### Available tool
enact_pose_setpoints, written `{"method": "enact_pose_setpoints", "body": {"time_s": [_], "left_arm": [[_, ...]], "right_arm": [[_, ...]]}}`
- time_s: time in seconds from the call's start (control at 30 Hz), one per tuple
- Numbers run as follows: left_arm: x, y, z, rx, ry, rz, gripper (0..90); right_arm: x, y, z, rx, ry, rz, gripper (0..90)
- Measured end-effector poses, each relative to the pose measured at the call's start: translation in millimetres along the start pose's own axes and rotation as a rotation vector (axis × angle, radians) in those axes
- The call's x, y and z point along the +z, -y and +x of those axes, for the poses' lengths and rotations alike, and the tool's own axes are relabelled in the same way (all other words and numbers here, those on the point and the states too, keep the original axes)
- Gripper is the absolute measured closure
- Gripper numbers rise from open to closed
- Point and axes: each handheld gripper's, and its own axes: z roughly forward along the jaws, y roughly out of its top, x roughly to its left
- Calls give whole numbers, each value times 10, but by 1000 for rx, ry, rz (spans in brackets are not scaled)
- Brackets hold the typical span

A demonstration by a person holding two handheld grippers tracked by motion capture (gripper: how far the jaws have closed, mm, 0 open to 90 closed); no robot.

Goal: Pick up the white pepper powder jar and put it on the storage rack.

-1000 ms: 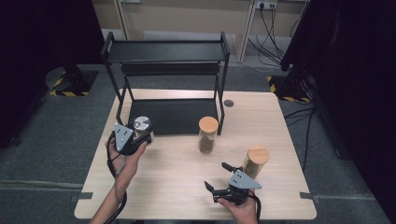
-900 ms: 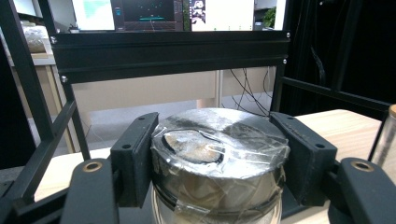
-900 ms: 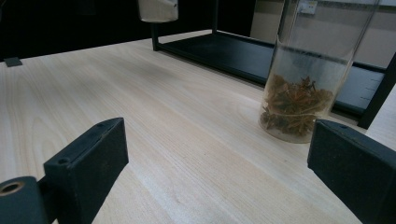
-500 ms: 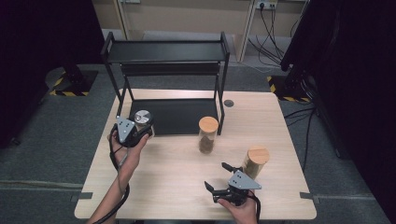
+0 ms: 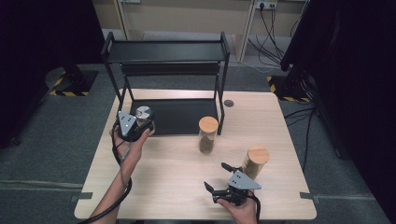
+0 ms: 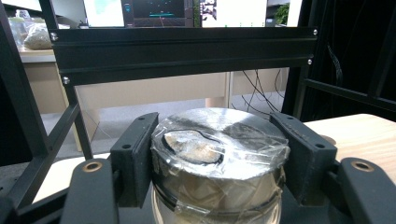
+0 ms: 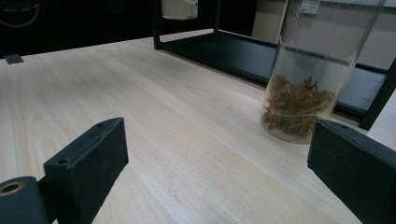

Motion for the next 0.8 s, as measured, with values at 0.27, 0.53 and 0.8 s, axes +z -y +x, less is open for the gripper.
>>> {"method": "enact_pose_setpoints", "body": {"time_s": [0.27, 0.53, 0.8], "left_arm": [[103, -32, 51, -3, -18, 1, 350], [196, -52, 101, -4, -38, 7, 350], [294, -39, 141, -14, -47, 11, 350]], "right_arm": [[0, 0, -2, 2, -2, 0, 53], [1, 0, -3, 2, -4, 0, 53], [1, 0, -2, 2, -5, 0, 53]]}}
